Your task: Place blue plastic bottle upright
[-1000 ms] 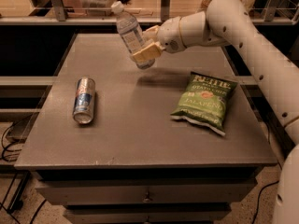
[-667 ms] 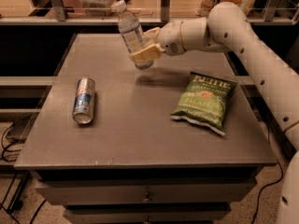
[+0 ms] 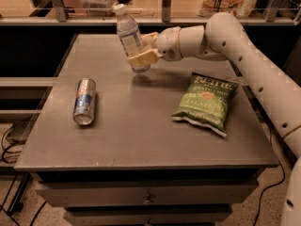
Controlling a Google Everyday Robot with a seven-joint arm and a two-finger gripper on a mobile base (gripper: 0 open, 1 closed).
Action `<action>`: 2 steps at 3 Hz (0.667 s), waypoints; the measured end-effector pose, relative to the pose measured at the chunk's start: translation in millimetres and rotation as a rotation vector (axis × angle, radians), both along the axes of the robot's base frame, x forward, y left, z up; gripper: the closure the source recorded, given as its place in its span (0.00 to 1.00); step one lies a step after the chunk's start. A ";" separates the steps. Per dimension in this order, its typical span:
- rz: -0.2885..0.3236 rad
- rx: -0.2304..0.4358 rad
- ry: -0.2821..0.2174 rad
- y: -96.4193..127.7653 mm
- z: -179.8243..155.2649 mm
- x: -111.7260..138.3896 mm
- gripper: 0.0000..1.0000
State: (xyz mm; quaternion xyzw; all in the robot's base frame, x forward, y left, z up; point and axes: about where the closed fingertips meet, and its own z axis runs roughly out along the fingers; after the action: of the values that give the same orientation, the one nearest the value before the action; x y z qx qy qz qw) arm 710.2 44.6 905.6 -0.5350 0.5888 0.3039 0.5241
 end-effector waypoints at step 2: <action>-0.006 0.023 -0.004 8.2 -13.2 -4.6 0.79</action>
Offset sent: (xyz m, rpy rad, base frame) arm -0.0064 0.0057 -0.0213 0.0444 0.0016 -0.0264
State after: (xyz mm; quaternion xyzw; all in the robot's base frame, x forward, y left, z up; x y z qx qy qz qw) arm 705.7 52.8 892.4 -0.5276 0.5858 0.3083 0.5324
